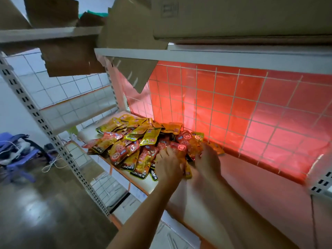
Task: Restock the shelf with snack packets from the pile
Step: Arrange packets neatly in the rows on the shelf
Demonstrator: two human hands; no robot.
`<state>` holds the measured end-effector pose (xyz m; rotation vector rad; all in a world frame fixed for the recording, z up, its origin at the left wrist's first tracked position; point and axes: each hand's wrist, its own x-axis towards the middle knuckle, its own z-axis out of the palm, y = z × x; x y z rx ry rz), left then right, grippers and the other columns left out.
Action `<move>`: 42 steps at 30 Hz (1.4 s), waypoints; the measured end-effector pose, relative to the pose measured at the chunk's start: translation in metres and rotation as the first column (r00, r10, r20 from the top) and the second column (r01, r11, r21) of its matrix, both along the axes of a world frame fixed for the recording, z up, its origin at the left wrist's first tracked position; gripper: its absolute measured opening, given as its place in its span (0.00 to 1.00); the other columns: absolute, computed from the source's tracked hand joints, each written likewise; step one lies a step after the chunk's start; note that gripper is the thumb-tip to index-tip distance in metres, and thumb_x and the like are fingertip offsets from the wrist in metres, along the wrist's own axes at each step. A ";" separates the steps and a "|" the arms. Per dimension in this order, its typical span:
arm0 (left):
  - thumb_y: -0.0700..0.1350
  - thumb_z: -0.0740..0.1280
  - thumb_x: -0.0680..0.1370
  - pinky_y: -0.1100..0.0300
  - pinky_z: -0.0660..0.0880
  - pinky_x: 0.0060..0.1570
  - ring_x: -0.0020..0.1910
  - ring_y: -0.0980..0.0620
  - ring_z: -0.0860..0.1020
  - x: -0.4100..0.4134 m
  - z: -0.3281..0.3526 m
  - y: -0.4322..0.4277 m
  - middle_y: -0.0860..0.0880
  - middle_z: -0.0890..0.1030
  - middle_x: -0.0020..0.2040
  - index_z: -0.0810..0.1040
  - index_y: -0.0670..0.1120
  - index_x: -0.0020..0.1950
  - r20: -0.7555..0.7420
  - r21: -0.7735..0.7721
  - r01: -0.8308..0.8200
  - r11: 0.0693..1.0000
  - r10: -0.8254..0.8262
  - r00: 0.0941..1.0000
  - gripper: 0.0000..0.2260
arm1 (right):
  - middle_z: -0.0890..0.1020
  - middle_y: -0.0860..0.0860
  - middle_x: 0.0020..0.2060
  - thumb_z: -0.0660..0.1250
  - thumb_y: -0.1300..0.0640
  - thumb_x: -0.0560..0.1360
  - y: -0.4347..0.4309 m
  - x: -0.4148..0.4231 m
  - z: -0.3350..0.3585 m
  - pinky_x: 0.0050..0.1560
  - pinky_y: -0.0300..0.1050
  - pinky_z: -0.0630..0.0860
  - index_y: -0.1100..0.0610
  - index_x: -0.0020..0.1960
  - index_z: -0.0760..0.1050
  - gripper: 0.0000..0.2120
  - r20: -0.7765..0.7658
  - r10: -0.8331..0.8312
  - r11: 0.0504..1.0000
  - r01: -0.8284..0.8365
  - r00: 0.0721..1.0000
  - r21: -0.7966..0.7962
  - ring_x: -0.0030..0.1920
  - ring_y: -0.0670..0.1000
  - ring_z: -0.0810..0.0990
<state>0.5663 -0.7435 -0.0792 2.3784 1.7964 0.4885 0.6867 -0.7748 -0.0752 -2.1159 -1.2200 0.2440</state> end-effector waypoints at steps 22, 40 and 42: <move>0.52 0.64 0.79 0.55 0.69 0.42 0.50 0.40 0.79 0.019 0.008 0.006 0.42 0.82 0.49 0.72 0.42 0.55 0.567 -0.137 0.289 0.948 -0.164 0.807 0.13 | 0.79 0.64 0.55 0.68 0.57 0.73 -0.028 -0.004 -0.013 0.50 0.52 0.73 0.63 0.61 0.67 0.20 -0.301 -0.412 0.904 0.428 0.860 -0.012 0.56 0.65 0.77; 0.55 0.63 0.78 0.60 0.78 0.42 0.42 0.56 0.79 0.140 -0.005 -0.174 0.52 0.81 0.45 0.75 0.48 0.55 0.712 -0.361 0.725 0.587 -0.329 0.621 0.12 | 0.82 0.57 0.52 0.67 0.51 0.76 -0.264 0.049 -0.004 0.55 0.51 0.74 0.59 0.59 0.76 0.15 -0.422 -0.775 0.443 0.881 0.470 0.167 0.54 0.59 0.80; 0.54 0.63 0.79 0.71 0.72 0.33 0.40 0.59 0.79 0.153 -0.003 -0.206 0.54 0.80 0.44 0.75 0.50 0.55 0.708 -0.339 0.761 0.553 -0.383 0.594 0.11 | 0.82 0.58 0.54 0.68 0.53 0.76 -0.296 0.055 -0.003 0.56 0.52 0.75 0.60 0.60 0.75 0.16 -0.433 -0.796 0.400 0.904 0.424 0.149 0.55 0.60 0.80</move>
